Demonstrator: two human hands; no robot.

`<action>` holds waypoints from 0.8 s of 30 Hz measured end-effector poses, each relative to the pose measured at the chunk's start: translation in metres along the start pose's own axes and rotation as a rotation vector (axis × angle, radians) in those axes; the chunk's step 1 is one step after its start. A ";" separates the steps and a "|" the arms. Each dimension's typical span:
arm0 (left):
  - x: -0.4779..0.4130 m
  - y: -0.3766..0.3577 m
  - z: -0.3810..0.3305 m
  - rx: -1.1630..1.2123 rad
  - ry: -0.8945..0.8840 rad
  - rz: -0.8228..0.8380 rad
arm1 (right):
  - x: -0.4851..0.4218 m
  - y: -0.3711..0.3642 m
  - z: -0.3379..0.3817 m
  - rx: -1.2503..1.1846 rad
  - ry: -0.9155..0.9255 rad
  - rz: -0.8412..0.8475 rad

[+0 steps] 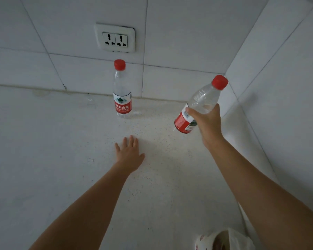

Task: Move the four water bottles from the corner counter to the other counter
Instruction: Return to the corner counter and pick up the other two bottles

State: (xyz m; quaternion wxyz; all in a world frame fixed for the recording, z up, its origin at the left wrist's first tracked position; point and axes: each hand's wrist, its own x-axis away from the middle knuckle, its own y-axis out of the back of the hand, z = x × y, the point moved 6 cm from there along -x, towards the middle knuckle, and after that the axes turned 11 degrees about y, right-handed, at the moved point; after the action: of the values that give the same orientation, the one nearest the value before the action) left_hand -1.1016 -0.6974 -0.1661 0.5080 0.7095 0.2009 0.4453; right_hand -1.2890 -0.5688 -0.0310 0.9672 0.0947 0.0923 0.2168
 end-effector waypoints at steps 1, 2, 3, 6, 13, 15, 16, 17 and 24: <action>0.001 -0.001 0.002 0.014 -0.006 -0.004 | 0.001 -0.002 0.005 -0.023 0.003 0.003; 0.001 -0.001 0.004 0.029 -0.015 -0.010 | 0.002 -0.004 0.010 -0.042 0.010 0.007; 0.001 -0.001 0.006 0.052 -0.028 -0.015 | 0.003 -0.007 0.014 -0.050 0.016 0.011; -0.004 0.007 0.016 0.192 -0.033 -0.021 | 0.005 -0.016 0.020 -0.060 0.017 0.018; -0.033 0.063 0.057 0.622 0.161 -0.228 | 0.009 -0.033 0.022 -0.069 0.010 0.021; -0.042 0.083 0.058 0.736 0.181 -0.268 | 0.010 -0.034 0.023 -0.057 0.015 0.022; -0.046 0.092 0.056 0.792 0.187 -0.276 | 0.010 -0.035 0.022 -0.050 0.019 0.023; -0.055 0.100 0.053 0.847 0.185 -0.281 | 0.010 -0.035 0.022 -0.041 0.020 0.020; -0.085 0.126 0.032 1.106 0.170 -0.351 | 0.008 -0.033 0.015 -0.024 -0.012 -0.010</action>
State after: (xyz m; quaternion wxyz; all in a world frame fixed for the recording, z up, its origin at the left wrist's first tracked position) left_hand -1.1401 -0.8287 -0.0920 0.1103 0.7872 0.5579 0.2387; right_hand -1.2651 -0.5967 -0.0250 0.9699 0.0837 0.0844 0.2124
